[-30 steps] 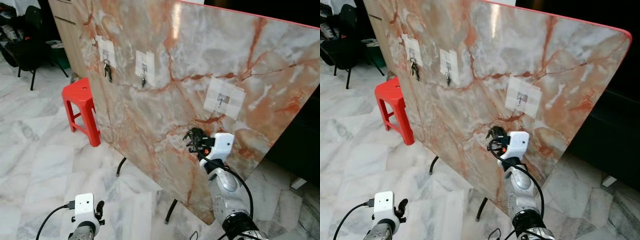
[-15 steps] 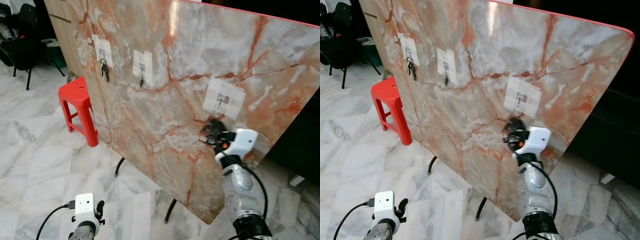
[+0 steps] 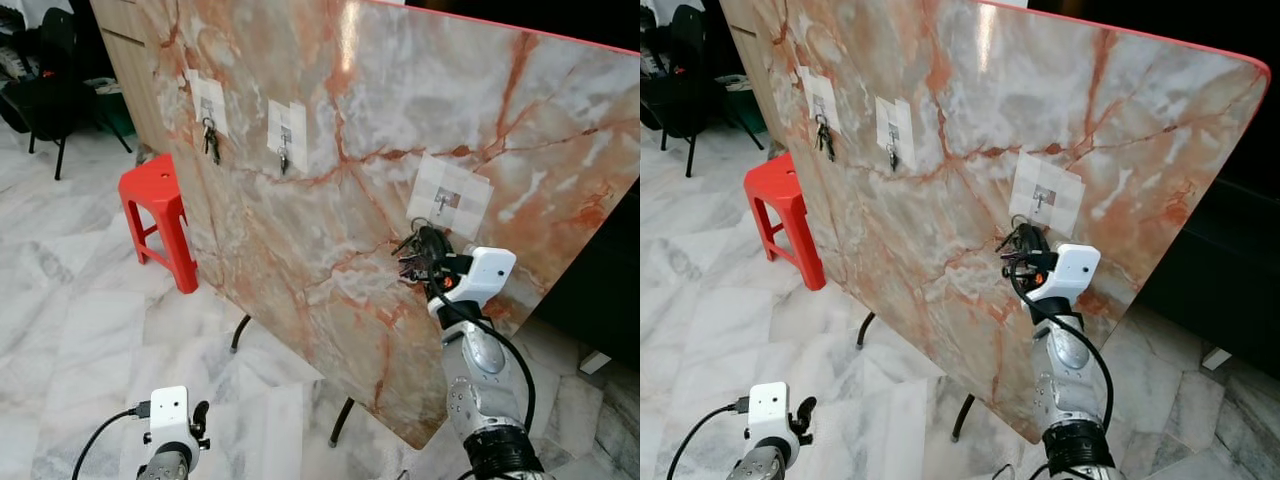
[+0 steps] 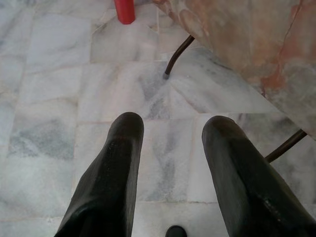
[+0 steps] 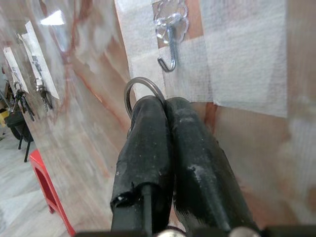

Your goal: Hang keys on a hook

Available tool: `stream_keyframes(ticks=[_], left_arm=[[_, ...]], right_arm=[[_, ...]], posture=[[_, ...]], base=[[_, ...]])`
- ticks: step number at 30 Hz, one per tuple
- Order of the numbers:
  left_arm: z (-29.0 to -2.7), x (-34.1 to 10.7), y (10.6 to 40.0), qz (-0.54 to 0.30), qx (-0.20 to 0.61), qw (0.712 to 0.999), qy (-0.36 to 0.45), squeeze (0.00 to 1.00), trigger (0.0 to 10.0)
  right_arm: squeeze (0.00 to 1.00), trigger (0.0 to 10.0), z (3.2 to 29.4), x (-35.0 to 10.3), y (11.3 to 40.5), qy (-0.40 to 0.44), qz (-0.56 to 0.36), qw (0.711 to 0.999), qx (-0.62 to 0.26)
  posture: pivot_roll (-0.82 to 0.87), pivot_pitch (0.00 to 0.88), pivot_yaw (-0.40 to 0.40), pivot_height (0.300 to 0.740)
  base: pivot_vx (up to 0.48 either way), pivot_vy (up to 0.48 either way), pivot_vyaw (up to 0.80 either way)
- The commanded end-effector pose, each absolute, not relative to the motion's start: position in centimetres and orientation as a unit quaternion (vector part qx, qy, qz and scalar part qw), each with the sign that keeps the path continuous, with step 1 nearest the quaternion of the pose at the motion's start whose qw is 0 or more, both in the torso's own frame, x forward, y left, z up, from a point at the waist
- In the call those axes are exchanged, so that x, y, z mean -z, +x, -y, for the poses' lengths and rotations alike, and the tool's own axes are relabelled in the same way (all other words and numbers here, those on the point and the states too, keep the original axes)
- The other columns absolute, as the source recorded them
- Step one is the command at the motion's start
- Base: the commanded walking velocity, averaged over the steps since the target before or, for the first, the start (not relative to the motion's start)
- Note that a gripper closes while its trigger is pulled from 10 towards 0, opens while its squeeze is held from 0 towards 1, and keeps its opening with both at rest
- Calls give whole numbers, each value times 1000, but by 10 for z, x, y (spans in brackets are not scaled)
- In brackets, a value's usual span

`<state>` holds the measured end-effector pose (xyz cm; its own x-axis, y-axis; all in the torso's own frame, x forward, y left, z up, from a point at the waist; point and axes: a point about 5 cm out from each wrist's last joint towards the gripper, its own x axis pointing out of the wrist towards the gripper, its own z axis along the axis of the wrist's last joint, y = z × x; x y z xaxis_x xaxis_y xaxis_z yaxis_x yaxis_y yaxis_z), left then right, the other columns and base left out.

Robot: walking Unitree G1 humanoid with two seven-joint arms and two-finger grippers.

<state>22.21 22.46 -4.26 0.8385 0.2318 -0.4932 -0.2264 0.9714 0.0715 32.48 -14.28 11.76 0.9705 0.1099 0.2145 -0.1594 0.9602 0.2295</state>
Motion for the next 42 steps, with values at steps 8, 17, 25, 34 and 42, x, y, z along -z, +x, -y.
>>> stream_keyframes(ticks=[8,17,25,34,42], left_arm=[[-225,44,221,-266,-116,957,10,0,10000],[-225,45,220,-268,-116,956,11,0,10000],[-225,45,220,-269,-114,956,12,0,10000],[-224,45,220,-268,-112,957,15,0,10000],[-224,45,220,-268,-110,957,16,0,10000]], right_arm=[[0,10000,147,-131,326,125,128,982,-55],[0,10000,150,-137,326,132,143,979,-51],[0,10000,153,-139,327,137,149,978,-43],[0,10000,153,-139,329,143,146,978,-39],[0,10000,152,-134,330,139,129,981,-38]], posture=[[30,0,-60,740],[29,0,-59,740],[30,0,-59,740],[32,0,-59,740],[32,0,-59,740]], base=[[0,0,0],[0,0,0],[0,0,0],[0,0,0],[0,0,0]])
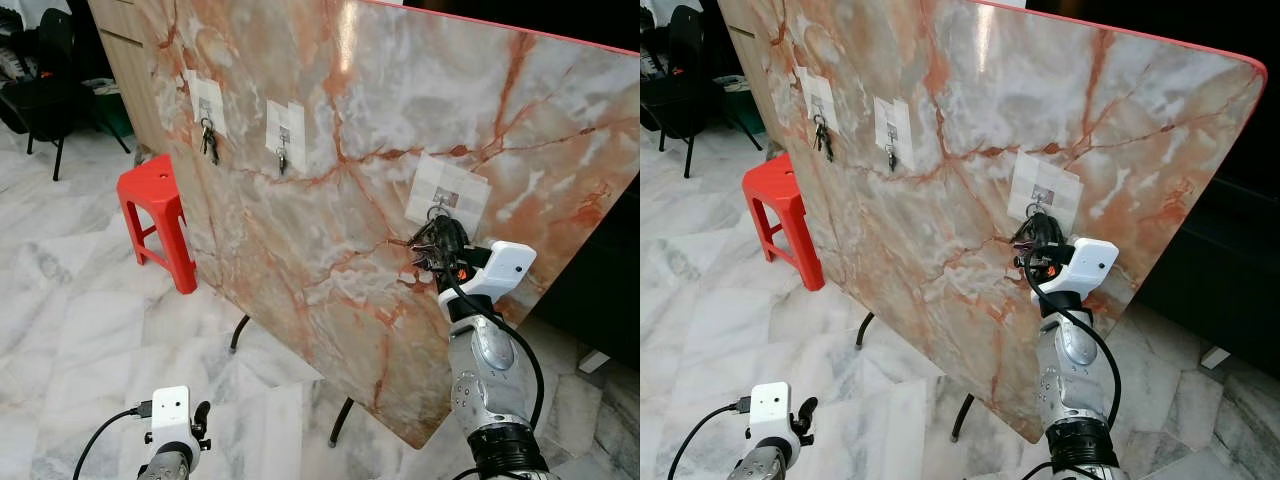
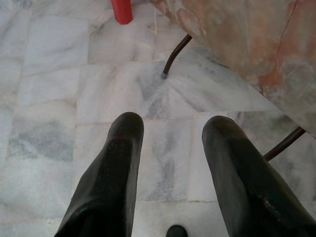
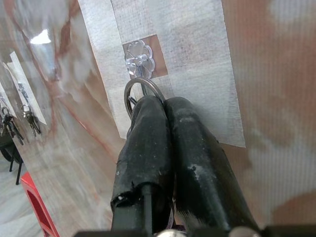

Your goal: Hang keys on a hook

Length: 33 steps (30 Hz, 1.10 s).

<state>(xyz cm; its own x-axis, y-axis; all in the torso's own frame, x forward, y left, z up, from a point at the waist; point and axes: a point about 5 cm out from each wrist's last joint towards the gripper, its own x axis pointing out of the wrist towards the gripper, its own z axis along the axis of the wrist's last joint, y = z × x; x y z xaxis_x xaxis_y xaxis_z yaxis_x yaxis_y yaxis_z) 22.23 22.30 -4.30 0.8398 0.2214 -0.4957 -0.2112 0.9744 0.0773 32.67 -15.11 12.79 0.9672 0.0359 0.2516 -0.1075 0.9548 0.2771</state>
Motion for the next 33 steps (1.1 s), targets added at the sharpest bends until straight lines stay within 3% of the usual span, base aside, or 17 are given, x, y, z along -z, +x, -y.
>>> stream_keyframes(ticks=[1,33], left_arm=[[-224,45,220,-269,-110,957,16,0,10000],[-224,45,220,-269,-108,957,18,0,10000]], right_arm=[[0,10000,151,-133,330,139,124,982,-38],[0,10000,148,-128,331,145,103,983,-40]], posture=[[32,0,-59,740],[36,0,-58,740]], base=[[0,0,0],[0,0,0]])
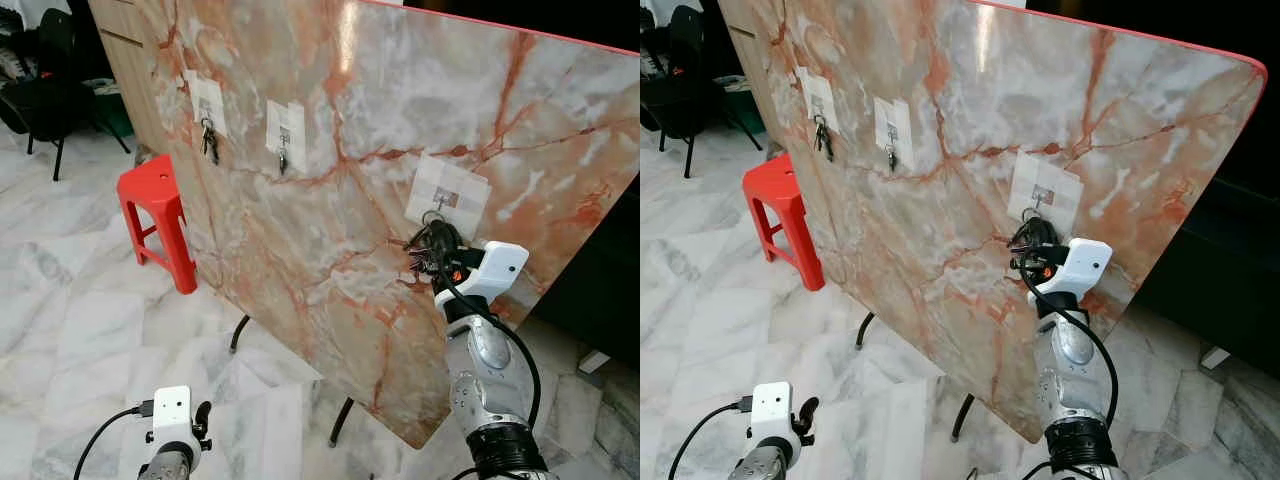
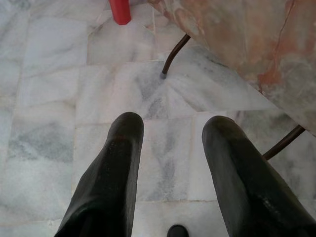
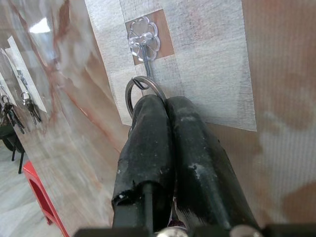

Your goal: Hang keys on a hook

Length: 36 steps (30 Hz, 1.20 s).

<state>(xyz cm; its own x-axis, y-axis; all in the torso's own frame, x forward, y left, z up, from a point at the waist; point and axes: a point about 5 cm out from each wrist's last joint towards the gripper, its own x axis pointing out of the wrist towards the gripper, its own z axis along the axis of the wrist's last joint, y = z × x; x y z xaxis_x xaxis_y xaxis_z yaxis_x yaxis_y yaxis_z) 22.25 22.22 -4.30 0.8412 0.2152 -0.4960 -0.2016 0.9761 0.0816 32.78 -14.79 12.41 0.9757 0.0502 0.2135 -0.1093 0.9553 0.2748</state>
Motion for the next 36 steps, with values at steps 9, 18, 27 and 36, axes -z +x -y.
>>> stream_keyframes(ticks=[9,18,27,36], left_arm=[[-224,45,220,-270,-109,957,19,0,10000],[-224,45,219,-270,-109,957,18,0,10000],[-225,45,219,-270,-110,956,18,0,10000],[-225,46,219,-270,-111,956,15,0,10000]], right_arm=[[231,10000,148,-126,332,145,99,984,-40],[624,10000,148,-126,332,145,99,984,-39],[0,10000,152,-130,328,148,121,981,-25],[0,10000,178,-128,312,112,144,981,65]], posture=[[36,0,-58,740],[38,0,-58,740],[37,0,-57,740],[32,0,-57,740]], base=[[0,0,0],[0,0,0],[0,0,0],[0,0,0]])
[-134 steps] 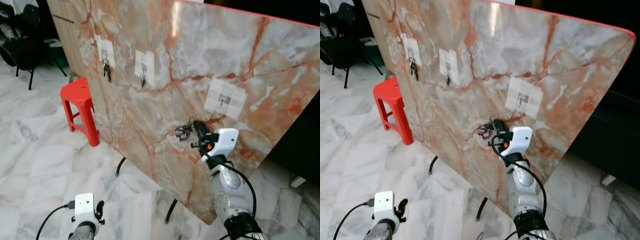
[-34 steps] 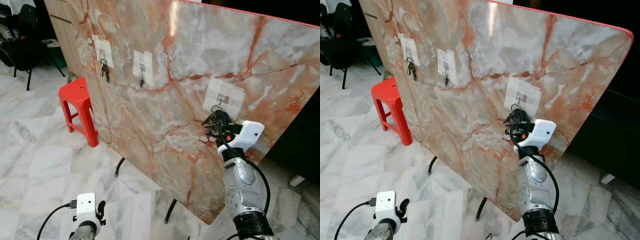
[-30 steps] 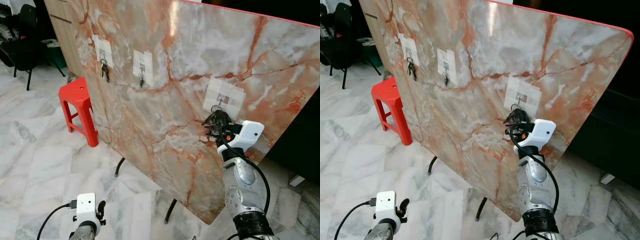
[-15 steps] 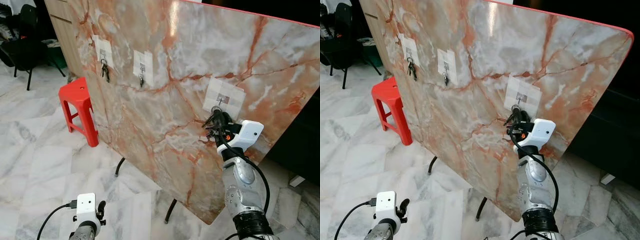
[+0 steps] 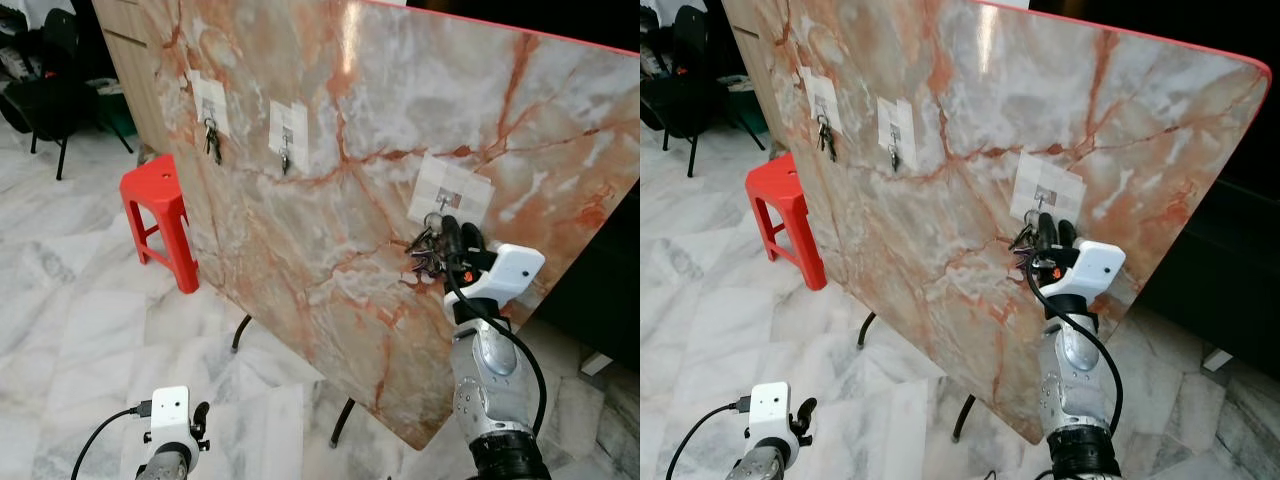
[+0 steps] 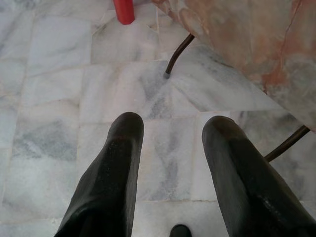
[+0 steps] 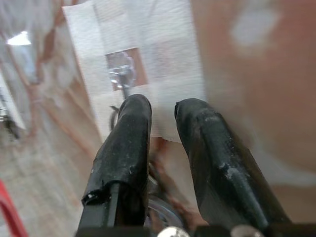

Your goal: Hang keys on a hook

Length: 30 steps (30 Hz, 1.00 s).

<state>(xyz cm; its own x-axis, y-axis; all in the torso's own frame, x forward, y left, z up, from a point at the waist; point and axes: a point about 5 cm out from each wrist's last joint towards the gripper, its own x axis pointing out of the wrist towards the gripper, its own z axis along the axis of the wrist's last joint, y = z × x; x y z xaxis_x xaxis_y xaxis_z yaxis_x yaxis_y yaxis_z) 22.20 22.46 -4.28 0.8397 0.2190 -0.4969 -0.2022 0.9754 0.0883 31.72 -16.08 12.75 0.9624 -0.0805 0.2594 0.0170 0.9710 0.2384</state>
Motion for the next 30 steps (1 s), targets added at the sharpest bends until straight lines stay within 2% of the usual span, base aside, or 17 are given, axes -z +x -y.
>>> stream_keyframes(ticks=[1,5,13,16,19,24,29,30], left_arm=[[-224,46,219,-270,-111,956,15,0,10000],[-224,46,219,-270,-111,956,15,0,10000],[-224,46,218,-269,-114,956,13,0,10000],[-226,46,218,-269,-119,956,13,0,10000],[-226,46,218,-271,-120,955,13,0,10000],[-226,48,218,-283,-123,951,1,0,10000],[-228,51,213,-298,-127,946,-1,0,10000],[-230,54,209,-308,-133,942,0,0,10000]], right_arm=[[0,10000,181,-125,308,108,142,981,72],[0,10000,183,-120,300,103,134,982,80],[0,10000,185,-76,258,63,39,994,81],[0,10000,192,-49,230,48,-28,992,114],[0,10000,187,-28,217,54,-82,989,109],[0,10000,183,20,205,15,-216,970,107],[0,10000,182,48,201,18,-293,949,112],[0,10000,181,58,199,19,-330,937,112]], posture=[[33,0,-59,740],[32,0,-63,740],[39,0,-71,740],[37,0,-74,740],[32,0,-72,740],[33,0,-70,740],[37,0,-66,740],[38,0,-67,740]], base=[[0,0,0],[0,0,0],[0,0,0],[0,0,0],[0,0,0],[0,0,0],[0,0,0],[0,0,0]])
